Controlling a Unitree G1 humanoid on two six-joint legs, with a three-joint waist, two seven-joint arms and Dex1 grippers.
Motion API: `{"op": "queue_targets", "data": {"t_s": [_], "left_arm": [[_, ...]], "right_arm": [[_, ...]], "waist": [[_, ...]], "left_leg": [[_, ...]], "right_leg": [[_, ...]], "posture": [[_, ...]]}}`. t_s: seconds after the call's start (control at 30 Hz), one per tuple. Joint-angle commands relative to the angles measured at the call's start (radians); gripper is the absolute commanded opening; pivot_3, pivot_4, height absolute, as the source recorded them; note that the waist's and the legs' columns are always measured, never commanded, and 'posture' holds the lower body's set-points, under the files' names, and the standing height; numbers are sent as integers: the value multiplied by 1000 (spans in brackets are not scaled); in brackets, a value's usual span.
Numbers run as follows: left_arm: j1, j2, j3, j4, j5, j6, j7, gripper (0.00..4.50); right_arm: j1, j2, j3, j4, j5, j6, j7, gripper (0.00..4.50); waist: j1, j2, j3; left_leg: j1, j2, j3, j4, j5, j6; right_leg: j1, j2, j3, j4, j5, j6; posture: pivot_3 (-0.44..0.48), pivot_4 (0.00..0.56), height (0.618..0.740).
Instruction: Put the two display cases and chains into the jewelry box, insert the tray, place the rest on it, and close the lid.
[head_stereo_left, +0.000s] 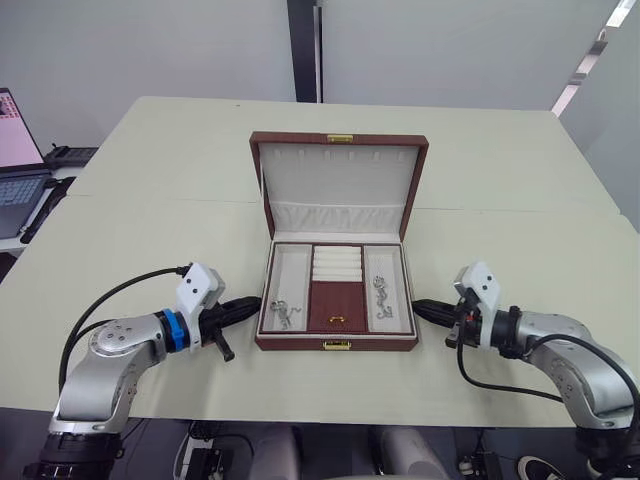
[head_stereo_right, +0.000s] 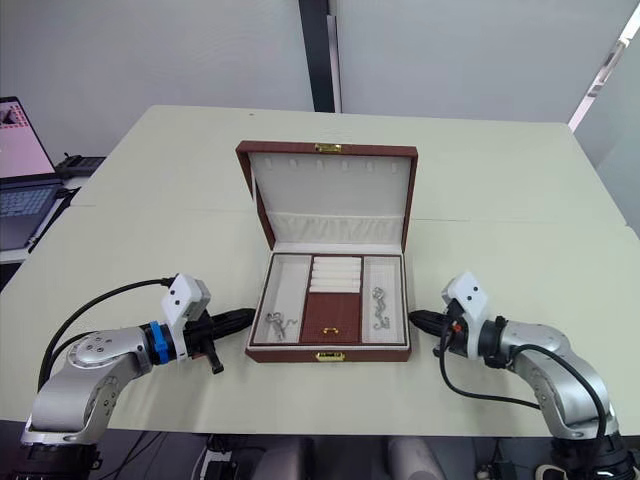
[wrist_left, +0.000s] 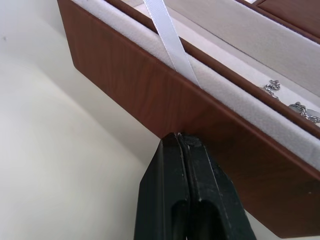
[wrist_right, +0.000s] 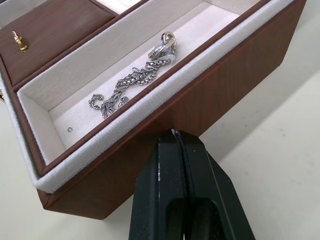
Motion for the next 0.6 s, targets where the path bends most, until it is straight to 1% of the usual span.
{"op": "queue_targets", "data": {"t_s": [0.03, 0.13, 0.27, 0.33, 0.4, 0.47, 0.53, 0.6], "left_arm": [[-24, -5, 28, -3, -8, -132, -24, 0], [23, -2, 91, 10, -23, -235, -32, 0], [95, -7, 163, -11, -50, -320, -29, 0], [181, -22, 227, -68, -88, -345, -23, 0], [268, -64, 293, -141, -151, -377, -15, 0], [351, -110, 331, -216, -193, -411, -9, 0], [443, -162, 354, -284, -199, -486, -18, 0], [507, -214, 366, -339, -212, -520, 9, 0]], "right_arm": [[-9, -8, -21, -21, 53, -41, 34, 15], [-15, -34, -53, 23, 55, -78, 49, 15], [-38, -56, -73, 83, 63, -125, 69, 15], [-71, -67, -85, 142, 63, -163, 87, 15], [-110, -73, -91, 207, 58, -199, 103, 15], [-150, -78, -82, 269, 45, -236, 121, 15], [-199, -83, -71, 343, 31, -278, 142, 15], [-242, -85, -61, 415, 15, -318, 164, 15]], "waist": [[0, 0, 0], [-1, 0, 0], [-2, 0, 0], [-5, 0, 0], [-8, 0, 0], [-5, -1, 0], [-4, -1, 0], [-4, -1, 0]], "left_leg": [[0, 0, 0, 0, 0, 0], [0, 0, 0, 0, 0, 0], [0, 0, 1, 0, 0, 0], [0, 0, 1, 0, 0, 0], [0, 0, 2, 0, 0, 0], [0, 0, 2, 0, 0, 0], [0, 0, 2, 0, 0, 0], [1, 0, 2, 0, 0, 0]], "right_leg": [[0, 0, 0, 0, 0, 0], [0, 0, 0, 0, 0, 0], [0, 0, 1, -1, 0, 0], [0, 0, 1, -1, 0, 0], [0, -1, 1, -1, 0, 0], [1, -2, 1, -2, 0, 1], [1, -2, 1, -2, 0, 1], [2, -2, 1, -3, 0, 1]], "posture": [[0, 150, 740], [0, 150, 740], [0, 150, 740], [0, 150, 740], [0, 150, 740], [0, 150, 740], [0, 150, 740], [0, 150, 740]]}}
